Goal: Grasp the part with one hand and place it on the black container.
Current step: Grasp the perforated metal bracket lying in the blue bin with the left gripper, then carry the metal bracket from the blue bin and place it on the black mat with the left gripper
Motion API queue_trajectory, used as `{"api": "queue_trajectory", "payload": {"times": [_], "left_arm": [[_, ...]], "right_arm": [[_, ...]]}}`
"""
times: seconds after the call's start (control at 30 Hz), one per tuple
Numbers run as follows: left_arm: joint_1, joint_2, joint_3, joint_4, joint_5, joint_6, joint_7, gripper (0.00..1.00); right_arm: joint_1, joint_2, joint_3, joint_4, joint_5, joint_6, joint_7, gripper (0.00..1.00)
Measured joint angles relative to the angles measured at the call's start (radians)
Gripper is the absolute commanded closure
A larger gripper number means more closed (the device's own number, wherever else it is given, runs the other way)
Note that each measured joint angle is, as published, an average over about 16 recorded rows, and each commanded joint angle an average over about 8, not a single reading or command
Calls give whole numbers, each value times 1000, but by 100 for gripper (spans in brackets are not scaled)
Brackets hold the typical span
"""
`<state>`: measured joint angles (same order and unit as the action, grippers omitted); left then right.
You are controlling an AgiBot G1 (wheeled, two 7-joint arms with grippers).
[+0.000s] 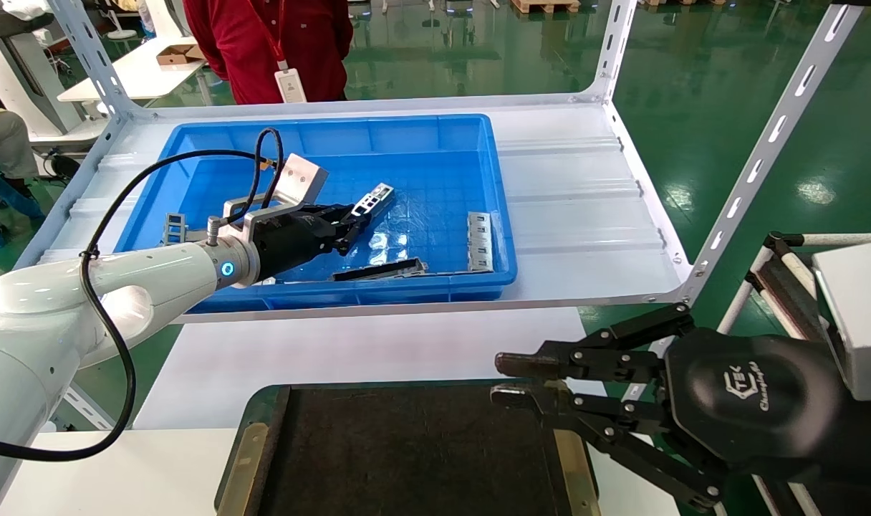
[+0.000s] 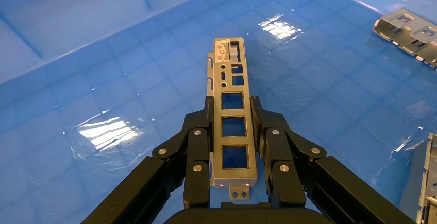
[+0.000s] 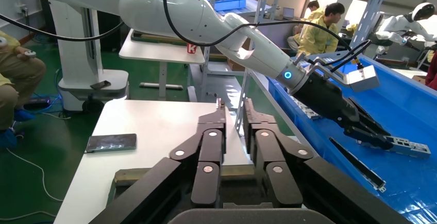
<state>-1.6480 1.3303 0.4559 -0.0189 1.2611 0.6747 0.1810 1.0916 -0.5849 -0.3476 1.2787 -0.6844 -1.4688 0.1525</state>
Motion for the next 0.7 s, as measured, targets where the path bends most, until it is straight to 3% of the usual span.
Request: {"api": "queue_trajectory", "payload": {"times": [0.4,0.7], "left_arm": [[-32,-25,-25,-11,-38,67,-16,100],[-60,-86,-44,-35,-70,300,-31,100]], "right_arm": [[0,0,0,0,0,0,0,100],[0,0,0,0,0,0,0,100]]}}
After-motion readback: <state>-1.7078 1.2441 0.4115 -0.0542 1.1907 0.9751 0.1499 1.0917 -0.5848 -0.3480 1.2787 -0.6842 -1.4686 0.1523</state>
